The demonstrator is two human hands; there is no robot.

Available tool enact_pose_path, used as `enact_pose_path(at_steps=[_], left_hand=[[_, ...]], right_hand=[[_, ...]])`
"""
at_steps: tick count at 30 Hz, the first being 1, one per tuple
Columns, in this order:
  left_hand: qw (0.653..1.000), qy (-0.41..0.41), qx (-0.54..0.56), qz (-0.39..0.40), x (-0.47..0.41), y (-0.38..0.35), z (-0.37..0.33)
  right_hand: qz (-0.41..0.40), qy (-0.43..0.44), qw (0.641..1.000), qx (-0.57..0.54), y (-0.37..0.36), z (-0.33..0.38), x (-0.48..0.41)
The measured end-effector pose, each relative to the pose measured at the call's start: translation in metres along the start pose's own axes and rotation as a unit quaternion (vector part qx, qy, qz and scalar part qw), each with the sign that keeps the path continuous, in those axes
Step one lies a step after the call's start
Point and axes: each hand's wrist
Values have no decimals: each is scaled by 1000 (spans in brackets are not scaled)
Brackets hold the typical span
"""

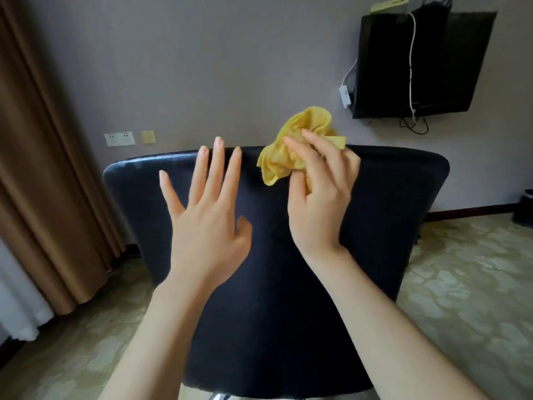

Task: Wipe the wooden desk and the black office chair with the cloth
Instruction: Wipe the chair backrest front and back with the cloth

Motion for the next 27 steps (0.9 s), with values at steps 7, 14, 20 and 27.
enact_pose_path(at_steps=[7, 14, 20, 27], left_hand=[[991, 125, -33, 25, 7, 21, 73], [984, 153, -20, 90, -11, 34, 105], [981, 165, 36, 93, -19, 26, 101], [987, 135, -5, 85, -20, 46, 105]], right_hand=[[196, 321, 926, -44, -48, 19, 64], [363, 492, 791, -28, -16, -21, 149], [403, 545, 732, -72, 13, -55, 148], [300, 481, 821, -69, 11, -43, 70]])
Point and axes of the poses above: each hand's wrist, its own x-axis away from the middle knuckle, its own y-axis out of the back of the hand, z = x × y, and after that the axes turned 7 degrees about y, right-handed
